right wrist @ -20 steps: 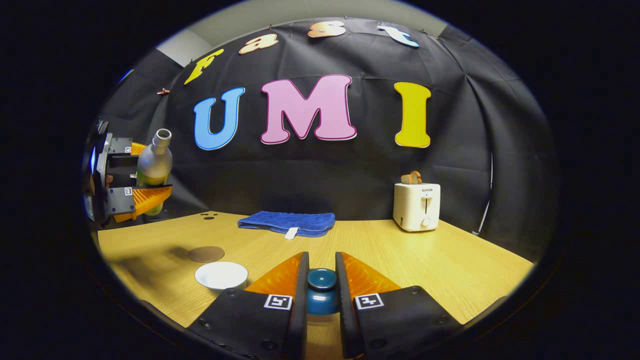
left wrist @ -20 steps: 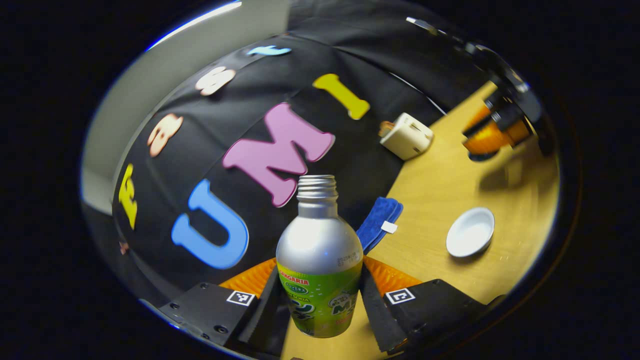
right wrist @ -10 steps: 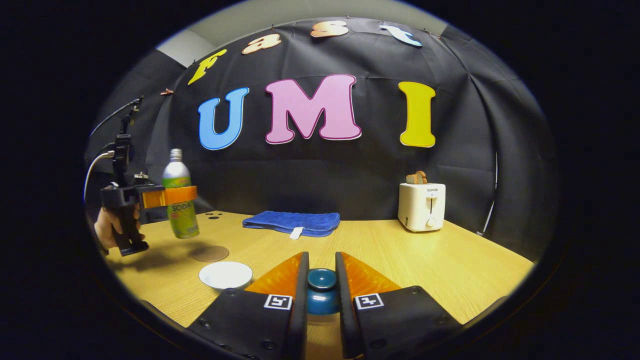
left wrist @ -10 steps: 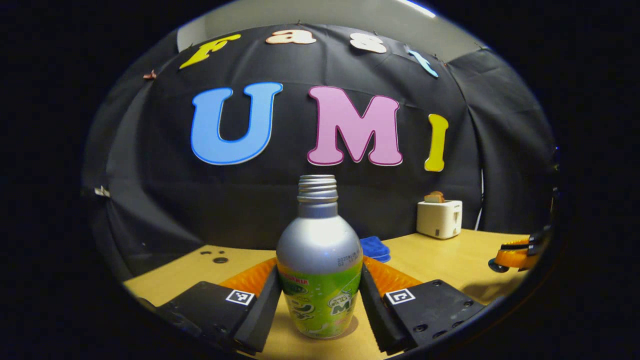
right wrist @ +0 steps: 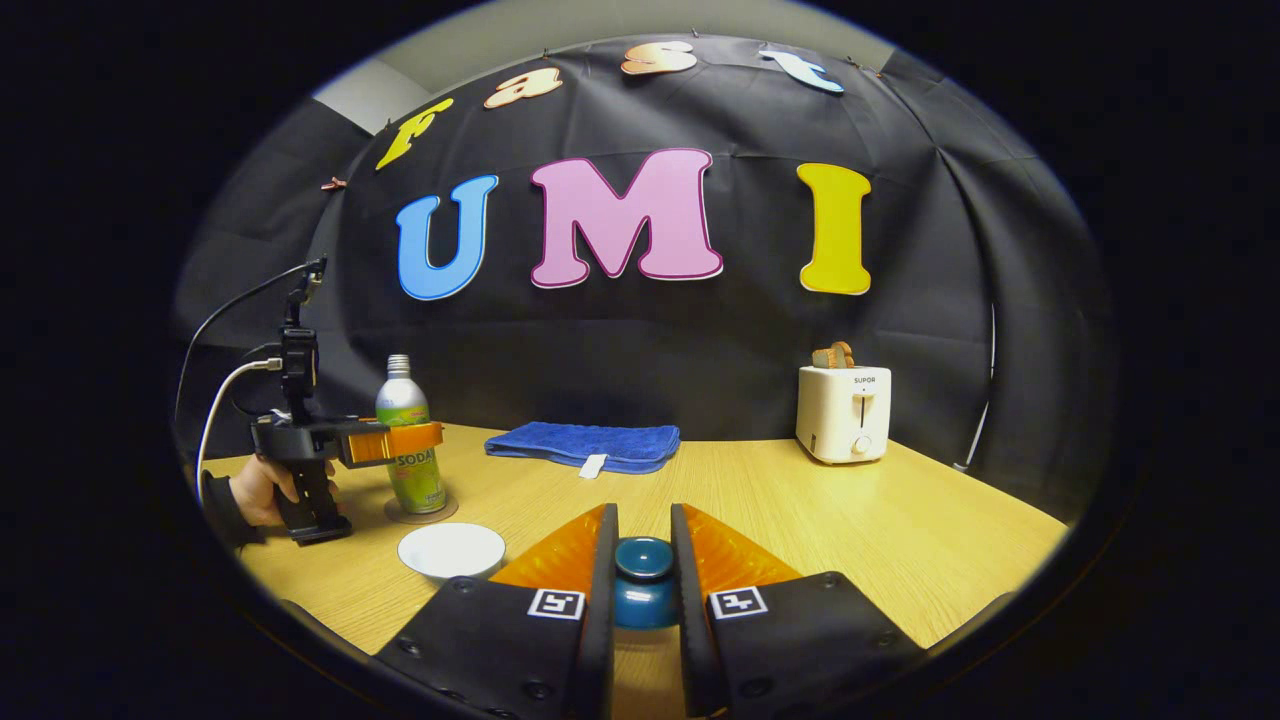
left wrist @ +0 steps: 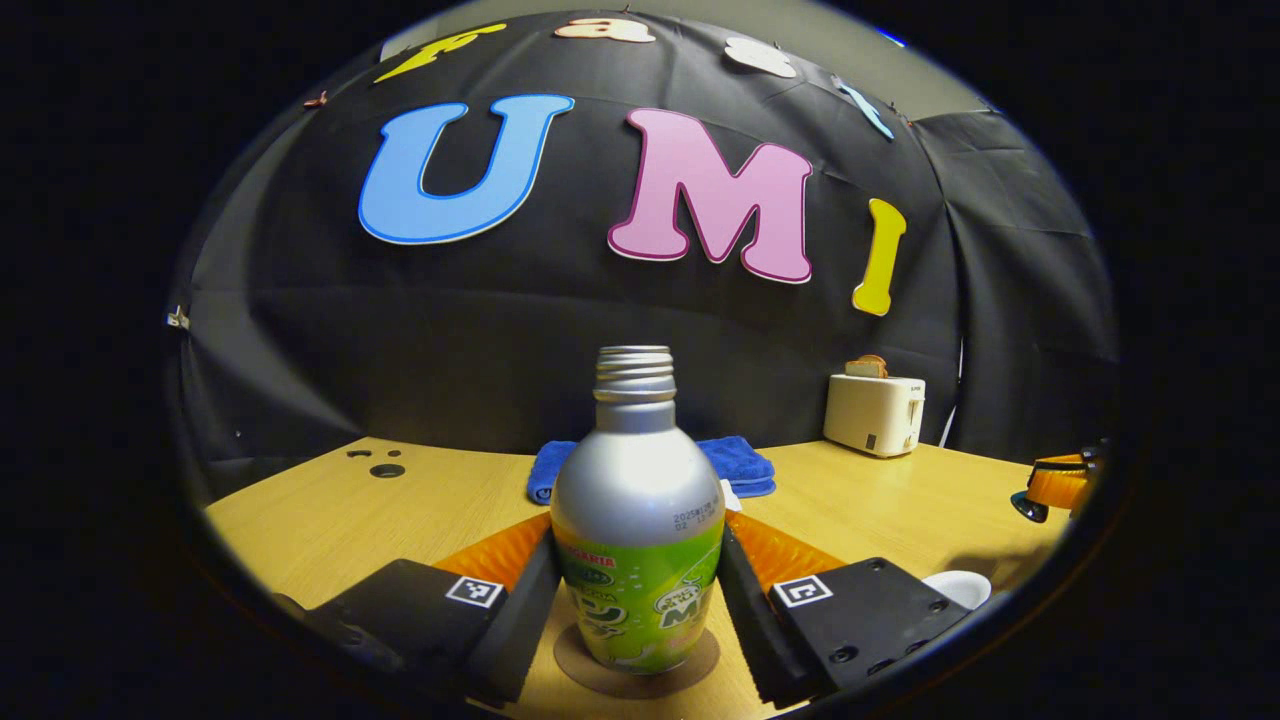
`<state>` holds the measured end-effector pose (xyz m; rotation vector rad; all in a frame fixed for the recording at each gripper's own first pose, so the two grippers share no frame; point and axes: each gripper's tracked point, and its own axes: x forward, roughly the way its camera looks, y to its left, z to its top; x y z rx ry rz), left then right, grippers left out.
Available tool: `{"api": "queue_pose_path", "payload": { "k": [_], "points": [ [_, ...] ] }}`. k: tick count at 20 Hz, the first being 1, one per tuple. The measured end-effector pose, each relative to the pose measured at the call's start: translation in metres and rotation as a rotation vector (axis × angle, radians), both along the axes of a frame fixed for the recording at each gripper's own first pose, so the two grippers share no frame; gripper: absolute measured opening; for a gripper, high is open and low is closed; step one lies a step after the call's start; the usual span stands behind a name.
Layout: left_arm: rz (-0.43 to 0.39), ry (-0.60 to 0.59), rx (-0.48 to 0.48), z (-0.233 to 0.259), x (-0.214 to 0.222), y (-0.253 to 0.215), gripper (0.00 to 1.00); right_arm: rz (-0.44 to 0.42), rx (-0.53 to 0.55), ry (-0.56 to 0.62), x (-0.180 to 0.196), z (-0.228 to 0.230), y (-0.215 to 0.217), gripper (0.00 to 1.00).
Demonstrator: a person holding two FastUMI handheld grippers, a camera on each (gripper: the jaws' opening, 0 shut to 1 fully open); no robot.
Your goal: Open the teacup lid with one hand, grasp the water bottle and pour water into the teacup with the other hand; after pouring, place the water bottle on the coaster and then close the teacup lid.
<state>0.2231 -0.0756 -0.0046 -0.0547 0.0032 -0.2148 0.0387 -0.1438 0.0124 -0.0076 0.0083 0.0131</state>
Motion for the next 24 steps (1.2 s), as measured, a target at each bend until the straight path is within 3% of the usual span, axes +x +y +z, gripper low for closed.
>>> {"api": "queue_pose_path", "payload": {
  "k": [4,5,6,8,14,21,24],
  "points": [
    [0.000,0.002,0.001,0.000,-0.003,0.000,0.84,0.001,0.000,0.000,0.000,0.000,0.000,0.31],
    [-0.003,0.002,0.002,0.003,-0.006,0.000,0.94,0.000,0.001,0.001,-0.001,0.000,0.000,0.30],
    [-0.006,0.008,0.005,0.004,-0.011,-0.002,0.97,0.000,0.001,0.001,0.000,0.000,0.000,0.30],
    [0.034,0.014,0.041,0.006,-0.019,0.006,0.98,0.001,0.001,0.001,-0.001,0.000,0.000,0.31],
    [0.008,0.006,0.033,0.016,-0.082,0.007,0.97,0.001,0.001,0.001,-0.001,0.001,0.000,0.31],
    [0.160,-0.043,0.009,0.010,-0.150,0.058,0.97,-0.024,0.000,0.000,-0.002,0.001,-0.001,0.30],
    [0.173,-0.004,-0.008,-0.005,-0.157,0.068,0.97,-0.045,0.000,-0.005,-0.002,0.003,0.000,0.30]
  ]
}}
